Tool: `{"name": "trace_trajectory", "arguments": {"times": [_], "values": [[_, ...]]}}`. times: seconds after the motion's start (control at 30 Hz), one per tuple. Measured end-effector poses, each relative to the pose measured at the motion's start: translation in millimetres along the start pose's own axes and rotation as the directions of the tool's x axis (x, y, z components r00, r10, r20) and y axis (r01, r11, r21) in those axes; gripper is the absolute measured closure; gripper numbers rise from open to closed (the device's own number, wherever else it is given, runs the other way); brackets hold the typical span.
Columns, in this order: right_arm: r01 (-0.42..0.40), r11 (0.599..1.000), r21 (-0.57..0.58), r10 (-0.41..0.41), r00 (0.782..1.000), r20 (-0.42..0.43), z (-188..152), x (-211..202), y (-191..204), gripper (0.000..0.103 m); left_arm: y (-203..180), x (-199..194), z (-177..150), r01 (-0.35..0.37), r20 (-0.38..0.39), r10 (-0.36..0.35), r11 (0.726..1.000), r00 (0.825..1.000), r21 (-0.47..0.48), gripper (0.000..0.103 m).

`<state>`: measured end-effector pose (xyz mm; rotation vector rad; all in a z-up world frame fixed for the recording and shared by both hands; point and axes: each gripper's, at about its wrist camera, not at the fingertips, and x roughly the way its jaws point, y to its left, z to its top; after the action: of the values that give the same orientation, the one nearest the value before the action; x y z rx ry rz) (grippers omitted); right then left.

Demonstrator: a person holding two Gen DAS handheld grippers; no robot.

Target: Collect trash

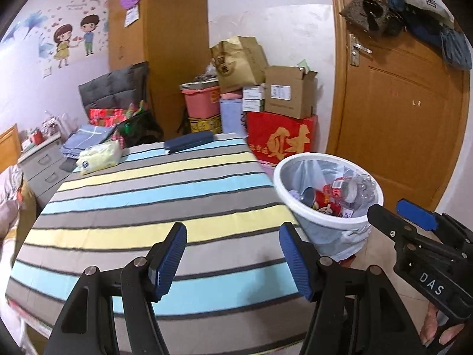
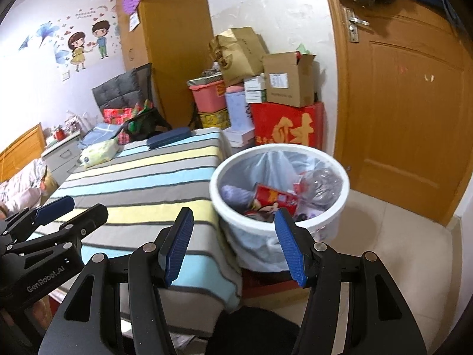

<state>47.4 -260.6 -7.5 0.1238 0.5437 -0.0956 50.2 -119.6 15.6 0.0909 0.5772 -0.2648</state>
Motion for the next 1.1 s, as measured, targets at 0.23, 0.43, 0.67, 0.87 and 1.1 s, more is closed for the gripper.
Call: {"name": "trace_trajectory", "arguments": {"times": [0.23, 0.43, 0.67, 0.87, 1.1], "values": [[-0.019, 1.0, -0.02, 0.019, 1.0, 0.007, -5, -3, 14, 0.044, 8, -10, -11, -0.022, 0.01, 0.022, 1.0, 1.0, -0.011, 0.038], [-0.019, 0.999, -0.038, 0.02, 1.0, 0.017, -6, -5, 21, 0.044, 12, -13, -12, -0.019, 0.016, 0.019, 1.0, 1.0, -0.024, 0.038], [-0.019, 0.999, -0.04, 0.02, 1.0, 0.023, -8, -8, 25, 0.044, 11, -14, -13, -0.012, 0.016, 0.012, 1.0, 1.0, -0.02, 0.038], [-0.019, 0.999, -0.042, 0.02, 0.999, 0.025, -9, -10, 26, 0.044, 10, -14, -15, -0.007, 0.014, 0.007, 1.0, 1.0, -0.022, 0.038], [-0.016, 0.999, -0.045, 0.017, 0.999, 0.031, -9, -12, 29, 0.044, 10, -16, -15, -0.009, 0.018, 0.01, 1.0, 1.0, -0.024, 0.038]]}}
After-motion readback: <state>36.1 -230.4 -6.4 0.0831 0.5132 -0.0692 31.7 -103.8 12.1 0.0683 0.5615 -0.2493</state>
